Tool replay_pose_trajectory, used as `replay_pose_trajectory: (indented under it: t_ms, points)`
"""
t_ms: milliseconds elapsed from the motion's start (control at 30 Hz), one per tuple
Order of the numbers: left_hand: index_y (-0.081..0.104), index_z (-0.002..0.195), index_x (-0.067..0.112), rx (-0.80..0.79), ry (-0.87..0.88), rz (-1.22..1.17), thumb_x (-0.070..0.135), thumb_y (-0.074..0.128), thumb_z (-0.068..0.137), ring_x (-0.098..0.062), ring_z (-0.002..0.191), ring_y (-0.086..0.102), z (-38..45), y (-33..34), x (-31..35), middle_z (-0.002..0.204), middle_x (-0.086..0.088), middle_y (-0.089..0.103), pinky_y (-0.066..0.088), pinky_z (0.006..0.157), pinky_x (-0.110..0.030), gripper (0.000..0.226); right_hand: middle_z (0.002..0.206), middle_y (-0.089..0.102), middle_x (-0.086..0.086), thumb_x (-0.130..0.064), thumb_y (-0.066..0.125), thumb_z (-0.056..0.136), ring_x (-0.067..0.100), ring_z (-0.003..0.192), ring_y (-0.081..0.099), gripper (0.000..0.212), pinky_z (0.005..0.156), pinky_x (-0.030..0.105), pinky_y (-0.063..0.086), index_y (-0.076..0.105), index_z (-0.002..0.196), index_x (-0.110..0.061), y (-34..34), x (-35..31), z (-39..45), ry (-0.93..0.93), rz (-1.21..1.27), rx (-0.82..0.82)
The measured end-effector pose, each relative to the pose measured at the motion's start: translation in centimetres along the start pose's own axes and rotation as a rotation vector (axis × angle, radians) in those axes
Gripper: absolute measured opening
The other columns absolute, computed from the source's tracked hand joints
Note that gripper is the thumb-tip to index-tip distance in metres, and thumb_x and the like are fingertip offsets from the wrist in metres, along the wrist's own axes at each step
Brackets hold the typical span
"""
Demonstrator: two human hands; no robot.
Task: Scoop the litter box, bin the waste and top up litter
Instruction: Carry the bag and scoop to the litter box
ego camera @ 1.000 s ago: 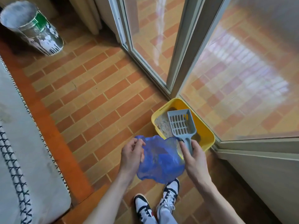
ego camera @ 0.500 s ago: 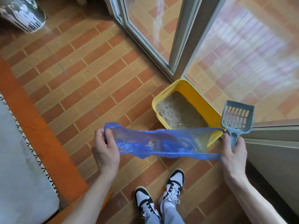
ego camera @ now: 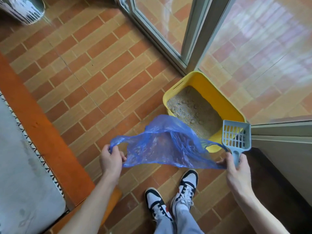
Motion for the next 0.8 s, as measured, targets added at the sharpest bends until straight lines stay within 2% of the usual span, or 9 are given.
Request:
replay_pose_trajectory:
  t_ms: [100,233,333,433,500,567,667,700,800]
  points:
    - [0.048,0.088,0.009,-0.065,0.032,-0.077,0.002,0.041,0.102,-0.019,0.053,0.036,0.1,0.0,1.0,0.057,0.001,0.038,0.036,0.052,-0.031,0.017,0.084,0.072,-0.001,-0.022,0.05,0.105,0.002,0.079,0.065,0.017,0.071,0.017,0.044,0.056,0.101,-0.007,0.5,0.4,0.1,0.009,0.006,-0.028]
    - [0.051,0.081,0.012,-0.171,0.029,-0.09,0.003,0.047,0.101,-0.015,0.054,0.026,0.7,1.1,1.1,0.058,0.005,0.032,0.025,0.046,-0.026,0.022,0.09,0.071,-0.001,-0.026,0.051,0.105,0.015,0.089,0.066,0.015,0.072,0.029,0.046,0.057,0.099,-0.013,1.5,1.5,0.4,0.02,-0.029,-0.054]
    - [0.063,0.09,0.008,-0.291,0.026,-0.096,0.004,0.053,0.1,-0.012,0.049,0.027,0.8,2.6,0.9,0.05,0.013,0.034,0.026,0.048,-0.026,0.015,0.089,0.069,-0.001,-0.028,0.052,0.104,0.017,0.085,0.065,0.016,0.068,0.029,0.046,0.056,0.099,-0.014,2.4,2.9,0.5,0.048,-0.058,-0.056]
    - [0.063,0.096,0.002,-0.364,0.027,-0.129,0.004,0.056,0.1,-0.014,0.05,0.029,1.0,4.1,0.4,0.051,0.011,0.035,0.03,0.054,-0.03,0.009,0.087,0.068,-0.001,-0.031,0.052,0.104,0.019,0.083,0.064,0.019,0.064,0.03,0.045,0.055,0.096,-0.014,3.5,4.8,0.7,0.081,-0.125,-0.064]
    - [0.061,0.099,-0.005,-0.372,0.054,-0.137,0.01,0.059,0.102,-0.017,0.053,0.032,1.2,5.1,0.0,0.053,0.007,0.033,0.034,0.062,-0.036,0.015,0.085,0.066,0.003,-0.034,0.052,0.104,0.025,0.079,0.061,0.024,0.063,0.033,0.044,0.055,0.09,-0.013,4.1,6.0,1.0,0.082,-0.165,-0.078]
    - [0.061,0.104,-0.012,-0.362,0.078,-0.134,0.015,0.058,0.104,-0.02,0.055,0.035,1.4,6.0,-0.5,0.055,0.005,0.034,0.036,0.067,-0.04,0.027,0.089,0.062,0.01,-0.034,0.053,0.102,0.031,0.08,0.053,0.028,0.067,0.041,0.041,0.055,0.088,-0.011,4.3,6.9,1.6,0.021,-0.256,-0.031]
    - [0.062,0.097,-0.009,-0.353,0.133,-0.145,0.019,0.056,0.107,-0.019,0.052,0.034,1.5,6.9,-0.3,0.058,0.0,0.035,0.036,0.059,-0.037,0.03,0.106,0.058,0.013,-0.028,0.057,0.1,0.027,0.092,0.048,0.025,0.08,0.04,0.041,0.06,0.105,-0.003,4.6,6.3,2.3,-0.137,-0.386,0.066]
    - [0.063,0.095,-0.006,-0.351,0.151,-0.145,0.02,0.055,0.107,-0.019,0.052,0.03,1.6,7.2,-0.2,0.059,-0.001,0.033,0.031,0.054,-0.035,0.029,0.104,0.058,0.011,-0.025,0.058,0.1,0.024,0.089,0.048,0.022,0.079,0.038,0.041,0.06,0.106,-0.004,5.0,5.6,2.5,-0.174,-0.366,0.057]
    - [0.064,0.102,0.0,-0.368,0.177,-0.156,0.025,0.053,0.108,-0.023,0.059,0.016,2.3,8.2,0.7,0.067,-0.007,0.023,0.016,0.049,-0.034,0.027,0.078,0.058,0.003,-0.027,0.058,0.101,0.013,0.066,0.047,0.015,0.061,0.039,0.039,0.052,0.094,-0.015,6.7,2.9,3.1,-0.218,-0.209,-0.072]
Point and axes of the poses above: each hand's wrist, its own z-axis towards the middle knuckle, its own y-axis out of the palm, x = y × z, the point moved 5 cm from there along z, towards the middle knuckle
